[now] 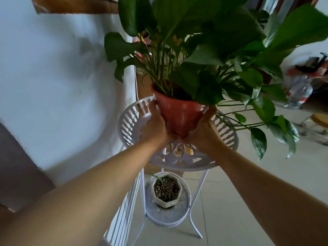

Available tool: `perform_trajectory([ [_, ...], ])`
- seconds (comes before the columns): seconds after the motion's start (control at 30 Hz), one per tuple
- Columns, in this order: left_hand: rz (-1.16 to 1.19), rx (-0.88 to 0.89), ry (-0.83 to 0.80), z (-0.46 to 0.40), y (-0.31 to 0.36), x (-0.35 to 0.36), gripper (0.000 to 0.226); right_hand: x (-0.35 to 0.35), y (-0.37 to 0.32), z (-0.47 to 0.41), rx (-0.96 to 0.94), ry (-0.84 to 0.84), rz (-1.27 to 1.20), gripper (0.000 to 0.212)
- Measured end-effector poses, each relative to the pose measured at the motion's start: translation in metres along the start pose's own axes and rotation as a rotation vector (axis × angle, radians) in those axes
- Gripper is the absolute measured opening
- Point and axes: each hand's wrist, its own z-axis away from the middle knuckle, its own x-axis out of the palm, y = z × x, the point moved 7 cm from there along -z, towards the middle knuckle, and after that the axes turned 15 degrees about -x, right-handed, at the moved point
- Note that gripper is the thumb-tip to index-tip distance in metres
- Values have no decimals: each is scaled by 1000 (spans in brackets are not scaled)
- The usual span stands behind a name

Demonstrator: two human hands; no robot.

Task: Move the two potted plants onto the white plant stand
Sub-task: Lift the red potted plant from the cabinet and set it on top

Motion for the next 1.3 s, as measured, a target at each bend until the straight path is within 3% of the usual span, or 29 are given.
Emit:
perform_trajectory([
  [0.2,-119,0,18,-5,-8,6,109,-5,-5,7,4,-7,101,153],
  [0.3,-237,9,36,-7,-12,11,121,-4,-6,8,-5,-54,147,149],
  [0.43,-377,54,78,-7,-12,15,132,-7,-2,9,39,-93,120,124],
  [0.57,-441,54,138,-4,-12,13,126,-10,-16,12,-7,-115,127,144],
  [0.63,-465,44,142,-2,-14,14,120,-10,-21,15,-18,-121,119,139],
  [0.73,-387,10,197,2,-16,9,89,-8,-21,21,-8,-186,190,123],
  [0.8,-346,10,210,6,-15,7,80,-9,-20,23,2,-180,233,110],
  [0.87,-311,23,205,11,-15,6,77,-12,-21,26,47,-141,196,122],
  [1.0,-401,49,184,23,-12,2,91,-15,-23,34,118,-182,223,134],
  [1.3,-496,-84,56,68,-1,-6,93,-38,-60,63,202,-214,99,123],
])
